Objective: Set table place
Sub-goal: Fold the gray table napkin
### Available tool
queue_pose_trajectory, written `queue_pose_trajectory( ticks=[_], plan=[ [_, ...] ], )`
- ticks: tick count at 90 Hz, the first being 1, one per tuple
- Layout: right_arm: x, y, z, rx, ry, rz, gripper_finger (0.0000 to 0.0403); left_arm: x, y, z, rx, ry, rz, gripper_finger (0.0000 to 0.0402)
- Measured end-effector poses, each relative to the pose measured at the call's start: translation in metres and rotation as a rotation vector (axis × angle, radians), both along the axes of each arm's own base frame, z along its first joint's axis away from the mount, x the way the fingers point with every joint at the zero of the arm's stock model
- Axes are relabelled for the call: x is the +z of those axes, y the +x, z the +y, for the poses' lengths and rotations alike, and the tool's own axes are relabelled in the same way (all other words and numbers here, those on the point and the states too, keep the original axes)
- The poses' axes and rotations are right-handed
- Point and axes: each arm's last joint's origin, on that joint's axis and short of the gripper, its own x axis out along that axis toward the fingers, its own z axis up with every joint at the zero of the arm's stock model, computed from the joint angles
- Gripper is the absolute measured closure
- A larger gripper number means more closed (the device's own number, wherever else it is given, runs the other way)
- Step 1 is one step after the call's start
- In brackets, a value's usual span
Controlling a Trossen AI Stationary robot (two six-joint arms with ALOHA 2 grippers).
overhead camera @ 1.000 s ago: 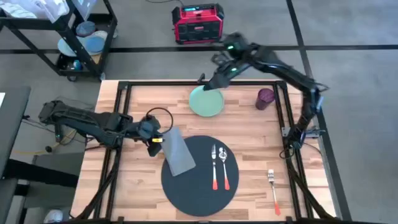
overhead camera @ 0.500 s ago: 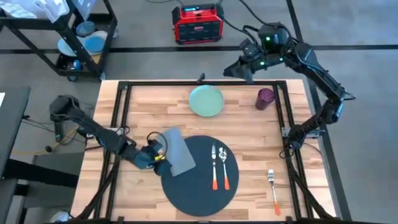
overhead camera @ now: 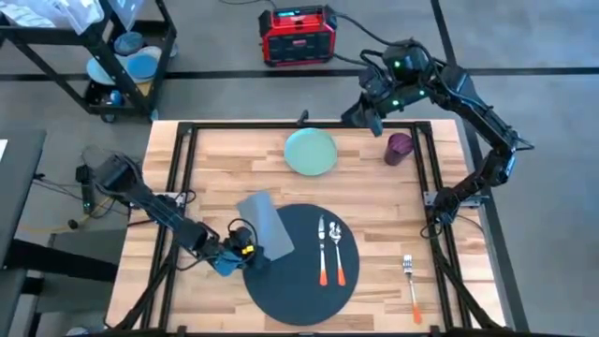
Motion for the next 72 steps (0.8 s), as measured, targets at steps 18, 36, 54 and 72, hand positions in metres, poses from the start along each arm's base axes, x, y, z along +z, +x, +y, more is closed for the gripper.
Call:
queue_pose_trajectory(
  ticks=[18, 36, 54, 72],
  plan=[
    [-0.004, -0.002, 0.002, 0.028, -0.016, 0.038, 0.0287, 0.017, -0.008, 0.001, -0.096, -0.023, -0.005, 0.029],
    [-0.005, -0.003, 0.002, 0.05, -0.034, 0.051, 0.0287, 0.028, -0.041, 0.023, -0.106, 0.012, 0.235, 0.029],
    [-0.005, -0.004, 0.003, 0.064, -0.038, 0.053, 0.0287, 0.027, -0.042, 0.042, 0.003, 0.074, 0.292, 0.029],
    [-0.008, -0.006, 0.005, 0.091, -0.028, 0.072, 0.0287, 0.018, -0.034, 0.048, 0.059, 0.076, 0.321, 0.029]
  ],
)
